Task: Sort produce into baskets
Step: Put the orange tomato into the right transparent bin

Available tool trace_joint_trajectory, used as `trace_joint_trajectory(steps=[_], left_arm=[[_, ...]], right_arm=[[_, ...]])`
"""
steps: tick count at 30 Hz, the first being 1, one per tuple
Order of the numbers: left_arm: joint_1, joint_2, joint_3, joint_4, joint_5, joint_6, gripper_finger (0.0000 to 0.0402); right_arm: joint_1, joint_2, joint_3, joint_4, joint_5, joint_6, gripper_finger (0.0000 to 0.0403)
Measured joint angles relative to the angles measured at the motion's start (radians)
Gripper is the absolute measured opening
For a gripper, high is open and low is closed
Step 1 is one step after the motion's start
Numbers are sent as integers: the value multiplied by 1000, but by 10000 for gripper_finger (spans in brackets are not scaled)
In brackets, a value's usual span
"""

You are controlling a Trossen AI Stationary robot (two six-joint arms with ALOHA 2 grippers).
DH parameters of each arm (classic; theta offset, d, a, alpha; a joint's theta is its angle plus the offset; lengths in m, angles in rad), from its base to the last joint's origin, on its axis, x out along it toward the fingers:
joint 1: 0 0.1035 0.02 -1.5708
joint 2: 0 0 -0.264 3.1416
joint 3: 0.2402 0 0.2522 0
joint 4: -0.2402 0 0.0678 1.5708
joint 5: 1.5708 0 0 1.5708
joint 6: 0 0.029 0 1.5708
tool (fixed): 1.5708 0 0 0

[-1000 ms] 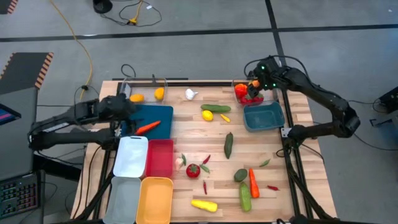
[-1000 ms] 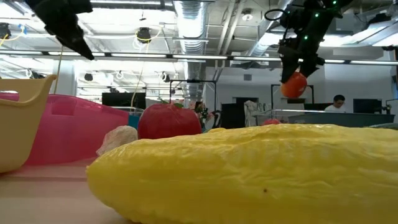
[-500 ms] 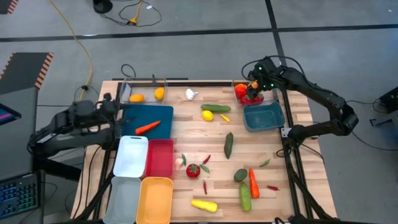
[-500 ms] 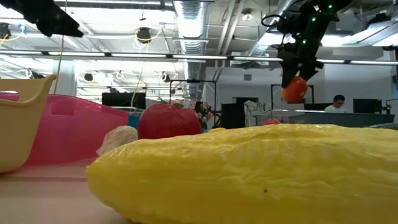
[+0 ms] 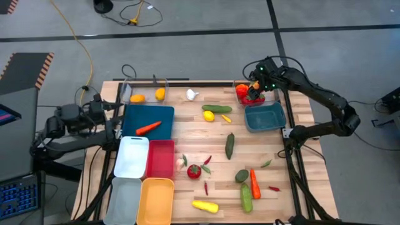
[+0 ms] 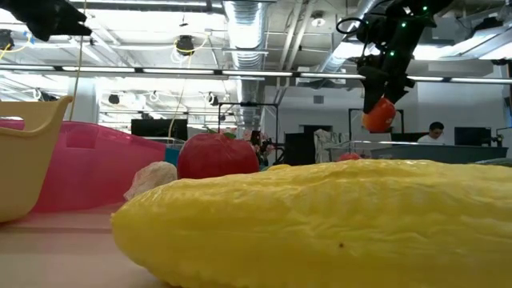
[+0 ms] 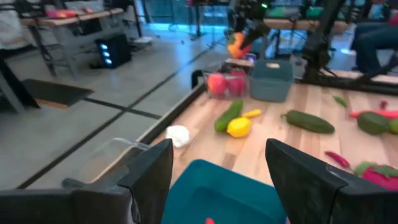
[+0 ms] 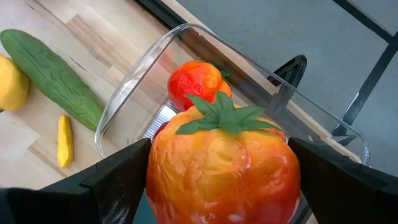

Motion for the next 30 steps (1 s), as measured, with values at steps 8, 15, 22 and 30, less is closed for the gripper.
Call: trace_joint_trajectory(steps=[8,15,22,30], left_arm=[[0,-62,0,-3,-10,2,244],[0,-45,0,-1,-8,3,244],[0,-45,0,-1,-8,3,244],[0,-45,0,-1,-8,3,244]], right_arm=[[0,0,0,0,0,0,400],[0,0,0,0,0,30,400],[0,0,0,0,1,34,400],[0,0,0,-6,0,-14,400]])
